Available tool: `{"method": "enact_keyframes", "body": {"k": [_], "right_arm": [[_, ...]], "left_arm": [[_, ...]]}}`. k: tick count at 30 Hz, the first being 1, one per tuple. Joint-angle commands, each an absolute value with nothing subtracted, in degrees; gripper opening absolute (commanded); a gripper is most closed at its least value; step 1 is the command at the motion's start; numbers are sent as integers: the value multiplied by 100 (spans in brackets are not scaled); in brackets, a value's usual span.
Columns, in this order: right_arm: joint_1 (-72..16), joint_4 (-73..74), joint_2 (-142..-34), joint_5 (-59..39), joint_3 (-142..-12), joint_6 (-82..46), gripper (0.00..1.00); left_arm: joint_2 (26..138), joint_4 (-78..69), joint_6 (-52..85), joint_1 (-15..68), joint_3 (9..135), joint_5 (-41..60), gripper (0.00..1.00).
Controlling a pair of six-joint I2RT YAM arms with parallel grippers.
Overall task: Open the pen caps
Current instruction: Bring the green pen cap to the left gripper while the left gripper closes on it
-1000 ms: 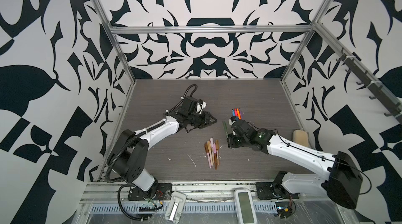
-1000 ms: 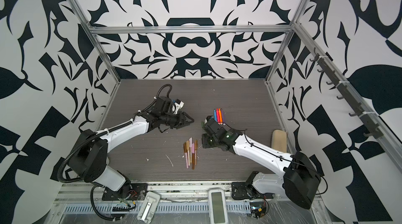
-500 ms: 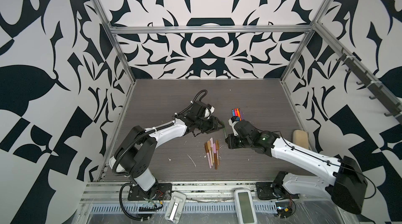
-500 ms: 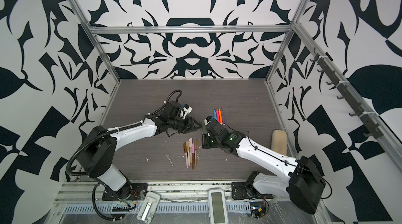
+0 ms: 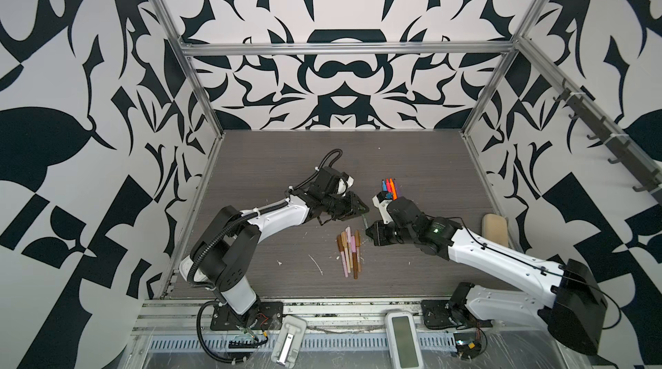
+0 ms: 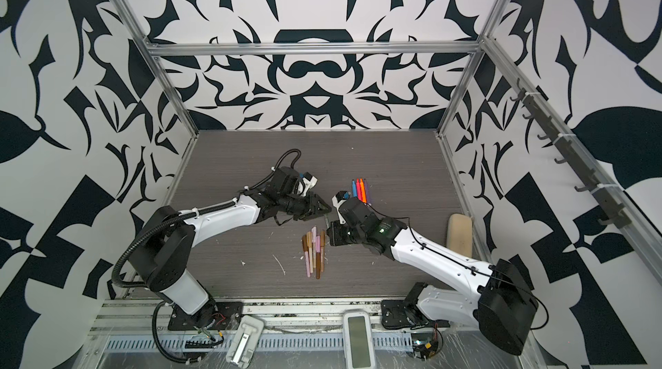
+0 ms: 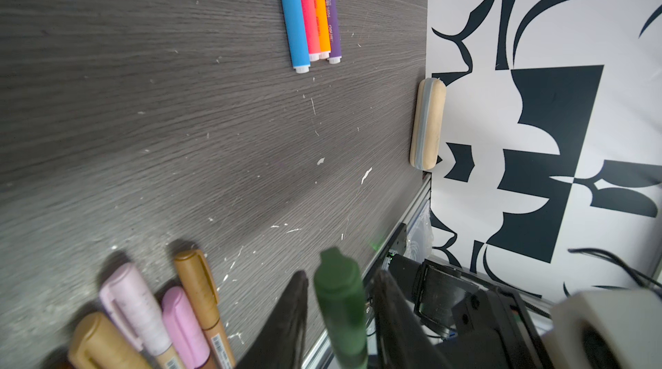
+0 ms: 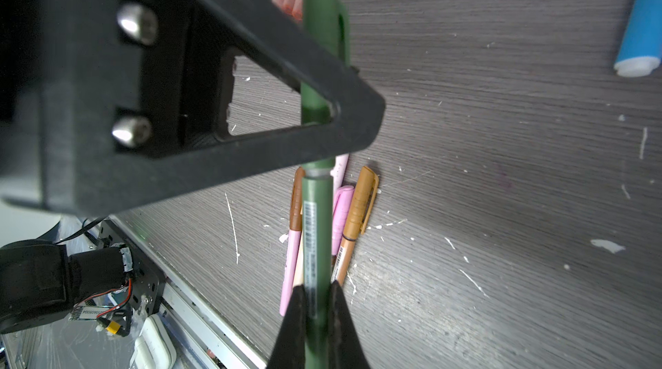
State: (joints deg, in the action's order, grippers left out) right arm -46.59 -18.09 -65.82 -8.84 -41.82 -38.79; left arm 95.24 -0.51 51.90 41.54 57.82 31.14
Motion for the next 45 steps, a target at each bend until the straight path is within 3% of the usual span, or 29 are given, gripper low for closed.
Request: {"method": "enact_keyframes", "body": {"k": [1,12,19,30,33,37,45], "right_arm": [[-4648,-1644,-6548,-937,-4162,-3804,0],[-4649,-1652,-6573,-955,-4148,-3800,2],[-4647,-1715,-6669,-876,-4196,-3814,17],[-4649,-1845,-6893,-726,-4323,-3807,20],[-4649,-1903,-6934,-684,-4383,-3805,18],[-4649,-1905,-6945,-713,-4412,-3779,0],[-4699,-1729,-6883,-892,-4157,-3831,0]], "left_arm": [[9633,-123,5207,4175,5854,3181,30],[9676,-123,5202,4179,5903,3246,15],[9693,-125,5199,4210,5955,3286,10],[9737,-125,5186,4271,6047,3414,3],[9745,-123,5186,4289,6095,3453,2],[9777,-46,5120,4289,6181,3481,0],[10153,1960,3820,3974,7822,3208,0]]}}
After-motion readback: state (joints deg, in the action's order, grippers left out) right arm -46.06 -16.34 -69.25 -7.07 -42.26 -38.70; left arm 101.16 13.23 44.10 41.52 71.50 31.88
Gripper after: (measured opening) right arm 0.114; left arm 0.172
